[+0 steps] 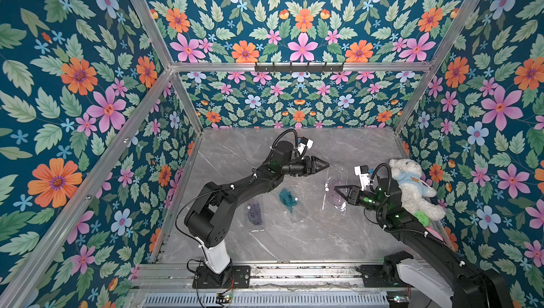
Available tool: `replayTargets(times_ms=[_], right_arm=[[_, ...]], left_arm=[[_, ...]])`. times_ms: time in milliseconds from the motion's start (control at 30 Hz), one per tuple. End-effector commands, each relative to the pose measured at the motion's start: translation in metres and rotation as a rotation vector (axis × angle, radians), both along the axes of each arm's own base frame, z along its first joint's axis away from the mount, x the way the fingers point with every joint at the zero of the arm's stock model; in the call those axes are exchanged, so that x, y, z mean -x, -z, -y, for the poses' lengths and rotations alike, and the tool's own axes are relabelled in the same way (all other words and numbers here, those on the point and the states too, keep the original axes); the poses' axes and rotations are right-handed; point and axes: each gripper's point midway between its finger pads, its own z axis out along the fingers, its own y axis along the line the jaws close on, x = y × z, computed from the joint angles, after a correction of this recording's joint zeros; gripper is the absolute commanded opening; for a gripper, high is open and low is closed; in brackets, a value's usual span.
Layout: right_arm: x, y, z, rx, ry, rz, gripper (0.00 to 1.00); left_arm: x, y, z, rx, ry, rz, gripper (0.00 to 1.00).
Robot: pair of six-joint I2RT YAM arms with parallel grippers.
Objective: Open the ruler set and take out the ruler
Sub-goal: Pick up the ruler set bag from the center of the board, then open the ruler set bag.
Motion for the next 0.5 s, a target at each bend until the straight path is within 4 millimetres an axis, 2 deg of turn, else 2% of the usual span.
replayTargets(times_ms=[0,67,167,367,467], right_arm=[[-0.005,-0.011,0.009,0.035,0.054,0.029,0.00],[-0.008,-0.017,0.015,0.050,0.088,0.032,0.00],[-0.013,-0.025,0.020,0.081,0.122,0.048,0.00],[-0.020,-0.031,0.036,0.158,0.211,0.066,0.00],[-0.021,-0.032,0.038,0.164,0.228,0.063,0.00]], left_arm=[[0.004,0.023,-0.020,-0.254,-0.021,0.160,0.58],[0.009,0.030,-0.030,-0.455,-0.049,0.304,0.59],[0.022,0.038,-0.035,-0.633,-0.050,0.423,0.59],[0.045,0.053,-0.018,-0.740,-0.042,0.490,0.60],[0.045,0.062,-0.009,-0.780,-0.056,0.499,0.60]])
